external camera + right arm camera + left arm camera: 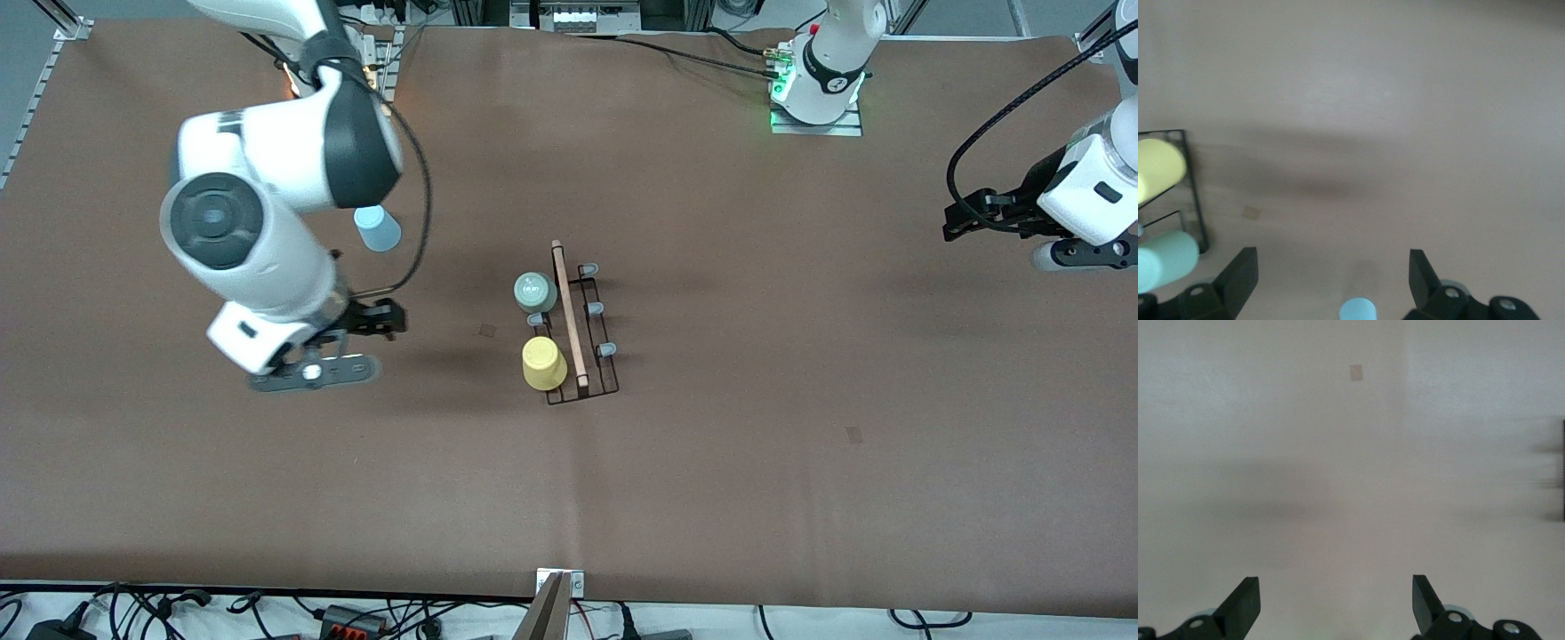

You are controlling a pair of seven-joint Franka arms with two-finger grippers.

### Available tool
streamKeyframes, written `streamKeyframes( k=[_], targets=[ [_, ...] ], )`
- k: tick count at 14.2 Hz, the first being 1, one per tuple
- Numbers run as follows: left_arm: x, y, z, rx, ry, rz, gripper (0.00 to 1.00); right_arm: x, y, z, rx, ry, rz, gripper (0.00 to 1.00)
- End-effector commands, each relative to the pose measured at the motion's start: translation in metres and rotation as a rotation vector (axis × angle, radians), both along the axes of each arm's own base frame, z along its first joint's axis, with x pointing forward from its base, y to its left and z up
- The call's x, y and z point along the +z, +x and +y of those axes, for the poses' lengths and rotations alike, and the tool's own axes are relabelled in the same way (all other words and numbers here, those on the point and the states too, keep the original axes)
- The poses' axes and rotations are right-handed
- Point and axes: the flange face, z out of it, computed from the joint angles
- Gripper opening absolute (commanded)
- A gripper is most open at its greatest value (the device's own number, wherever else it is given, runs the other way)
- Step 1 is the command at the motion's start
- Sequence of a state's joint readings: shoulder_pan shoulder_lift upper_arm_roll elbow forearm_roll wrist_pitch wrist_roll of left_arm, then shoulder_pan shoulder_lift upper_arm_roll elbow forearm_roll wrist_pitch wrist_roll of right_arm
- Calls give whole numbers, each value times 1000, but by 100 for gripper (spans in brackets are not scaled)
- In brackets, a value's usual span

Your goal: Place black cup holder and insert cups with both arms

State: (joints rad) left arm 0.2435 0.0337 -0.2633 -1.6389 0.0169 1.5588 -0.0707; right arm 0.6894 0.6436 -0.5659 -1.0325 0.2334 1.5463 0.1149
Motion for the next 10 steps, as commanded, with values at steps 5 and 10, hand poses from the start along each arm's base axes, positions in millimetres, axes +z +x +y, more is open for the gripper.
streamKeyframes(
  k=[5, 10],
  targets=[
    [7, -4, 1, -13, -21, 2, 100, 33, 10, -74, -87, 32, -32, 100],
    [7, -4, 1, -13, -21, 2, 100, 44, 17, -140, -159, 110, -24, 100]
  ],
)
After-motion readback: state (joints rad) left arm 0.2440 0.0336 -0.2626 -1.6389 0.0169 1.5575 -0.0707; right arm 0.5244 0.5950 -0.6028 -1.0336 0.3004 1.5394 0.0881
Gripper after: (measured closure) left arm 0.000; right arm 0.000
